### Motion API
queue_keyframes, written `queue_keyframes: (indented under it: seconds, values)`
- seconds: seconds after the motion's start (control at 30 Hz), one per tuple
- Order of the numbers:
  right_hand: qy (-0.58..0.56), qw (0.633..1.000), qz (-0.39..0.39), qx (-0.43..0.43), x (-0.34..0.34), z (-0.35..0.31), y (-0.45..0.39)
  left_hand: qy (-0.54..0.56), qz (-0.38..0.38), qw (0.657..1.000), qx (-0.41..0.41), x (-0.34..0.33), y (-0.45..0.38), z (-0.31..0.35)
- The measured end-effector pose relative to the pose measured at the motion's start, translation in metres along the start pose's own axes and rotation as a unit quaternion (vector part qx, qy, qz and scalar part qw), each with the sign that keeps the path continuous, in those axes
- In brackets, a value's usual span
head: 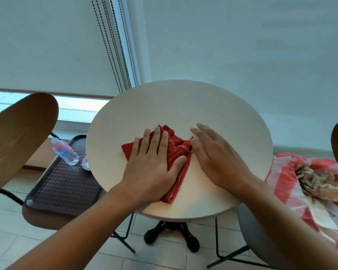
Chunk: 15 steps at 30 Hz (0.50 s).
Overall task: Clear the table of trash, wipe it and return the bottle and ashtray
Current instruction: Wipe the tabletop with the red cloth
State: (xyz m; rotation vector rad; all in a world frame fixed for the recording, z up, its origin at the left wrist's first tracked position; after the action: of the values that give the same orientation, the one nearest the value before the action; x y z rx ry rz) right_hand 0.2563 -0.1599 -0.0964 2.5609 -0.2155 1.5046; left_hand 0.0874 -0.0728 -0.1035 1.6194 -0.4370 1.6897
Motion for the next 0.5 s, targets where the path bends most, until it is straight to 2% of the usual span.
queue_keyframes:
  seconds: [0.13, 0.2, 0.27, 0.37, 0.43, 0.5]
  values:
    - [-0.129, 0.989, 0.063, -0.032, 0.005, -0.005, -0.001, 0.022, -0.029, 0.996, -0.087, 0.007, -0.02, 0.006]
    - [-0.133, 0.987, 0.084, -0.035, 0.003, -0.021, 0.0, 0.114, -0.046, 0.981, -0.152, 0.021, -0.023, -0.008]
    - [-0.094, 0.993, 0.055, -0.038, -0.004, -0.048, -0.002, 0.195, -0.012, 0.963, -0.187, 0.034, -0.026, -0.037]
    - [0.007, 0.995, -0.046, -0.091, -0.026, -0.085, -0.017, 0.187, 0.052, 0.971, -0.138, 0.041, -0.03, -0.096]
    - [0.057, 0.987, -0.068, -0.133, -0.042, -0.101, -0.033, 0.161, 0.046, 0.981, -0.094, 0.039, -0.032, -0.128]
    - [0.091, 0.982, -0.066, -0.153, -0.055, -0.114, -0.047, 0.128, 0.036, 0.988, -0.084, 0.036, -0.035, -0.149]
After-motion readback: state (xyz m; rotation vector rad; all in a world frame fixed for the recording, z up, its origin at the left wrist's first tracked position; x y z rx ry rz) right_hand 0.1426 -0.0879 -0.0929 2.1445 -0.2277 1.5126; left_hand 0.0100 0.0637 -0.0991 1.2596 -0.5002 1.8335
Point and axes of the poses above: each hand's wrist, its own y-axis away from the middle knuckle, its own x-axis out of the back of the hand, z = x × y, the point moved 1 cm from there along -y, towards the middle knuckle, and after that the axes turned 15 degrees about -z, right-handed, at the moved point
